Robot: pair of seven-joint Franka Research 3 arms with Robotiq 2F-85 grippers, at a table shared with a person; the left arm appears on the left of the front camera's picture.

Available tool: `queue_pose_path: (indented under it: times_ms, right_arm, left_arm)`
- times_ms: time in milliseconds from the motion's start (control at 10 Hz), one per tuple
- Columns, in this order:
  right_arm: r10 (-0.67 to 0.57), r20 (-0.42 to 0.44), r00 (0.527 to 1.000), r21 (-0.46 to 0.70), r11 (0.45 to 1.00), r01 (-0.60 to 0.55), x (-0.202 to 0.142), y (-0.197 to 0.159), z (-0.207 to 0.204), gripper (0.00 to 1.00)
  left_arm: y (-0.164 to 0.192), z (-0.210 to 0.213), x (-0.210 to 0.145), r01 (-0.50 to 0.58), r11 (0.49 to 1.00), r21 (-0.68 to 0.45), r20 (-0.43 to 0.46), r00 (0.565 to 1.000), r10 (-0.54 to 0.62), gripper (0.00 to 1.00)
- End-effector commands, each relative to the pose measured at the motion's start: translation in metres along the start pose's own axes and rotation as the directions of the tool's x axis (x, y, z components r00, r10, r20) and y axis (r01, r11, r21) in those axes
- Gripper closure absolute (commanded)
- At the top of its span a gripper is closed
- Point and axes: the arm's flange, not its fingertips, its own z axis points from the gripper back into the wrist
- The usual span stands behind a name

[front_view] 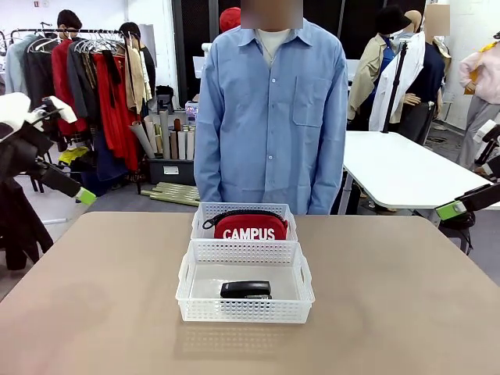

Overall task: Distribute items into two baskets.
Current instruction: Place the picked Stapler into the Organizing basket as instructed by the person.

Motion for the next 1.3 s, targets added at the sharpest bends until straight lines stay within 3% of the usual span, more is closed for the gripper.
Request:
queue_pose_path:
  times_ms: [0,300,600,700,1200]
  right_arm:
    - [0.006,0.015,1.0,0.005,1.0,-0.006,0.002,0.001,0.0,0.0]
    - [0.006,0.015,1.0,0.005,1.0,-0.006,0.002,0.001,0.0,0.0]
    - [0.006,0.015,1.0,0.005,1.0,-0.006,0.002,0.001,0.0,0.0]
    - [0.006,0.015,1.0,0.005,1.0,-0.006,0.002,0.001,0.0,0.0]
    - [0.006,0.015,1.0,0.005,1.0,-0.006,0.002,0.001,0.0,0.0]
  left_arm:
    - [-0.043,-0.027,-0.09,-0.033,0.999,-0.018,0.047,0.998,0.034,0.0]
    - [-0.045,-0.027,-0.128,-0.074,0.997,-0.03,0.072,0.995,0.076,0.0]
    - [-0.046,-0.03,-0.134,-0.061,0.996,-0.065,0.085,0.994,0.066,0.0]
    - [0.04,0.008,-0.033,-0.089,0.996,-0.028,0.048,0.995,0.09,0.0]
    - [0.04,0.008,-0.033,-0.089,0.996,-0.028,0.048,0.995,0.09,0.0]
